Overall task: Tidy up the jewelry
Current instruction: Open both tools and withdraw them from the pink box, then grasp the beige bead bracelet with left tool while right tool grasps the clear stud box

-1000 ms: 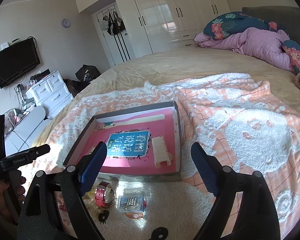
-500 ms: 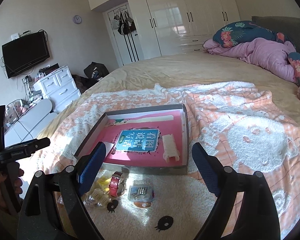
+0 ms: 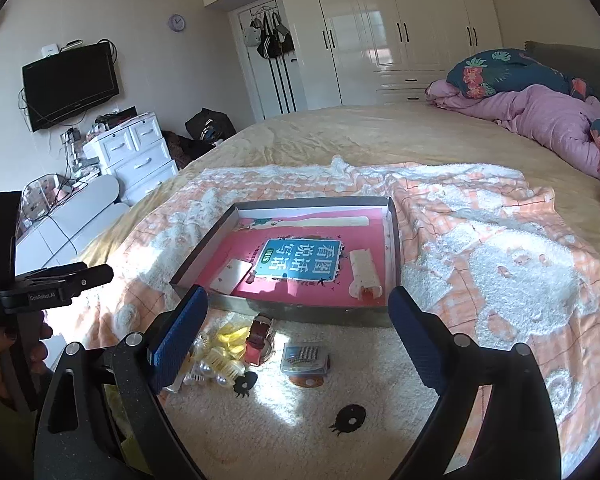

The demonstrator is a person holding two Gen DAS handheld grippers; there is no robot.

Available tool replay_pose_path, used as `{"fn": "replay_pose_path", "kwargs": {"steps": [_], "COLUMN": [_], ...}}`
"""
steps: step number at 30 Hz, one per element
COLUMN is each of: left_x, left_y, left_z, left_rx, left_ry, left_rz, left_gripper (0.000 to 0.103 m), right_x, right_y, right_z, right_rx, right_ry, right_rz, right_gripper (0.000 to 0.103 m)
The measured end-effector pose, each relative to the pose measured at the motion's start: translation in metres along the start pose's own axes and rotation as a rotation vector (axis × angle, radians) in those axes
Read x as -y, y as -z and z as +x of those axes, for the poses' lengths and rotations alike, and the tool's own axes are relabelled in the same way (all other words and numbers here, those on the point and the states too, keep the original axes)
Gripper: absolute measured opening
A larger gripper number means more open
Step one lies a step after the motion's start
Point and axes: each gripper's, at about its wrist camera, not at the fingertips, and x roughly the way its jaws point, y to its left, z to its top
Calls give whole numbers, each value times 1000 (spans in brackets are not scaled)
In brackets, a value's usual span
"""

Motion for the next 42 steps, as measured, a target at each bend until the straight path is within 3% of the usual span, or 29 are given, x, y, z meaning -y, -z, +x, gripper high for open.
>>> {"fn": "replay_pose_path", "kwargs": {"steps": [16, 42], "left_x": [-1, 21], "left_y": [32, 76], "left_z": [1, 27], "left_rx": [-73, -230], "left_ry": [-12, 86], "left_rz": [39, 58], "left_gripper": [93, 93], "right_x": [-9, -19], "right_y": [28, 75], "right_z": [0, 19], "right_rx": [-90, -237], "right_ry": [-14, -38], "right_rz": [-40, -57], "right_gripper": [91, 92]}}
